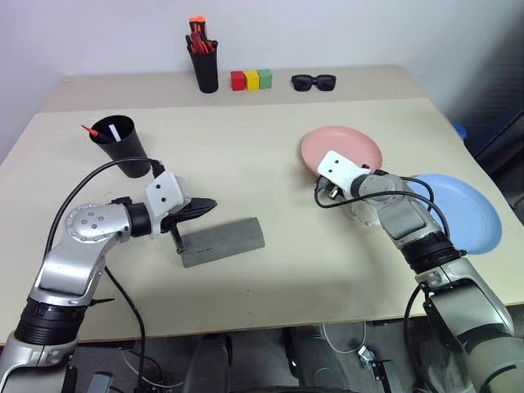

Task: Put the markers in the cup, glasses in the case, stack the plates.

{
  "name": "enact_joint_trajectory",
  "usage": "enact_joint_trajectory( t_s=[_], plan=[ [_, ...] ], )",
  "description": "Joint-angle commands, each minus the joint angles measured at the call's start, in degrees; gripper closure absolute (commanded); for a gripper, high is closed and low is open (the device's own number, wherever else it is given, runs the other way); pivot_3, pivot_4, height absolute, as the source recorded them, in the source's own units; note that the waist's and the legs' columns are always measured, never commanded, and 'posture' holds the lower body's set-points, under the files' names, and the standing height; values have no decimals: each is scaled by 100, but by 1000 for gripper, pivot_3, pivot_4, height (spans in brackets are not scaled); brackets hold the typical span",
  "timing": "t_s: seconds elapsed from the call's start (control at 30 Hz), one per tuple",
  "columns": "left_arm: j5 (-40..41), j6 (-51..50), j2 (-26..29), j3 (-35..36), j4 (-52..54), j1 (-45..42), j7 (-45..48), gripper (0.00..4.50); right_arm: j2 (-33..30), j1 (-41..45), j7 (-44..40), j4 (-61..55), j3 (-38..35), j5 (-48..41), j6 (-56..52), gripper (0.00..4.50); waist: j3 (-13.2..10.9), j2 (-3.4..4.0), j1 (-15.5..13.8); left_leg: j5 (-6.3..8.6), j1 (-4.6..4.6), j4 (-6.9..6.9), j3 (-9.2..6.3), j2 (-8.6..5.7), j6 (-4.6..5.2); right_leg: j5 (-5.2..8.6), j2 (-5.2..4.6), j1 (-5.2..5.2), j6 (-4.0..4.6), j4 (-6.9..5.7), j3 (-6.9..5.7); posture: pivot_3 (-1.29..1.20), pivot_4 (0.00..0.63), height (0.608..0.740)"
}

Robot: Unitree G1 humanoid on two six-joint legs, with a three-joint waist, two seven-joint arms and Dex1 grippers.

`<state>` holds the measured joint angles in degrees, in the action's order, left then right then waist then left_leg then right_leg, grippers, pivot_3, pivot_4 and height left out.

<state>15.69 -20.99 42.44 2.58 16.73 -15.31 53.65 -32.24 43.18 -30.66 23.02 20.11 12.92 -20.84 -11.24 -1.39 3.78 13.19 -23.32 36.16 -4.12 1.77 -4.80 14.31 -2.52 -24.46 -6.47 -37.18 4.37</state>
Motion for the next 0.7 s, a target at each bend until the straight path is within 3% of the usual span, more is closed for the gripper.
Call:
enact_joint_trajectory(
  t_s=[0.03, 0.13, 0.37, 0.53, 0.63, 0.7],
  plan=[
    [151, -42, -85, 148, 330, 4, -203, 4500, -146, 27, 12, -313, -218, 142, 137, 4454, 0, 0, 0, 0, 0, 0, 0, 0, 0, 0, 0, 0, 0, 0, 0, 0, 150, 740],
    [136, -78, -217, 9, 392, -44, -335, 4500, -585, -144, -130, -949, -472, 202, 10, 4454, -3, 5, -28, 0, 0, -2, -1, 0, 0, 0, 0, 0, 0, 0, -1, 0, 150, 740],
    [57, -15, -492, -330, 110, -312, -389, 4500, -2112, -1420, -1217, -2767, -2121, -701, -424, 4454, -6, 10, -159, 2, -3, -2, -1, -3, 4, 2, -2, 0, -2, 6, -2, 0, 150, 740],
    [-31, 241, -730, -639, -366, -601, -284, 4500, -3016, -3665, -2207, -3685, -3566, -1134, -637, 4454, -2, 10, -189, 5, 0, 0, 0, -4, 8, 4, -3, 9, -4, 11, -1, 0, 150, 740],
    [-137, 357, -825, -774, -566, -732, -272, 4500, -3067, -4085, -2187, -3812, -3688, -1163, -827, 3429, -1, 16, -80, 5, 11, 6, 19, -2, 9, 4, -2, 11, -4, 9, 15, 0, 150, 740],
    [-162, 391, -871, -811, -620, -788, -265, 4500, -2954, -4122, -2170, -4029, -3717, -1312, -849, 2464, 0, 17, -18, 5, 26, 8, 40, -2, 9, 3, -2, 12, 2, 4, 34, 0, 150, 740]
  ],
)
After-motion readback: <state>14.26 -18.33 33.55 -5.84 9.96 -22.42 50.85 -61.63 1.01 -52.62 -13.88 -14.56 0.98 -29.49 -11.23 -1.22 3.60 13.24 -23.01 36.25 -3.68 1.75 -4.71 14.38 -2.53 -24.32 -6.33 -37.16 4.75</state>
